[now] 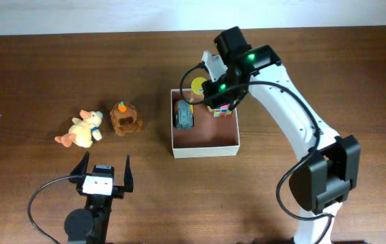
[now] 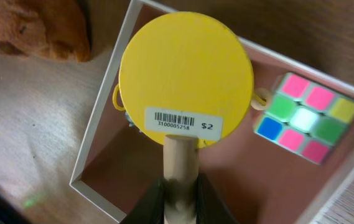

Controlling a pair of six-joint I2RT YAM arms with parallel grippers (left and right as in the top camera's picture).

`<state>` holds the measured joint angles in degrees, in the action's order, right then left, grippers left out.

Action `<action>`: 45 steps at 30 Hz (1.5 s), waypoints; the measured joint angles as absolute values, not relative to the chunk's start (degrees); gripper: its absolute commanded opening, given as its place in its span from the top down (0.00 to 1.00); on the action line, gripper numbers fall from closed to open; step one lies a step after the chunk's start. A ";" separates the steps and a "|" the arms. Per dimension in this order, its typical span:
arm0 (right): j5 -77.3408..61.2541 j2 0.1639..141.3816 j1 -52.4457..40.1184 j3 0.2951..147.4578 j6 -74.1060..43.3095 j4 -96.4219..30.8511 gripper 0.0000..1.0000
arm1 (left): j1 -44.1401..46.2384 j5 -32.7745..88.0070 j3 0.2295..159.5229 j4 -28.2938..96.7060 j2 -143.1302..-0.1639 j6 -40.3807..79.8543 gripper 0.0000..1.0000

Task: Pack container
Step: 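Lift the drum with the right gripper and carry it over the box, then lower the drum into the box between truck and cube, release it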

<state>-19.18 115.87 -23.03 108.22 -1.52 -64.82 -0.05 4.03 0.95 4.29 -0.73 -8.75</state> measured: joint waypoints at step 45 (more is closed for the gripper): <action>-10.37 120.18 -25.23 101.91 -10.07 -55.40 0.22 | -0.05 4.03 0.95 4.29 -0.73 -8.75 0.01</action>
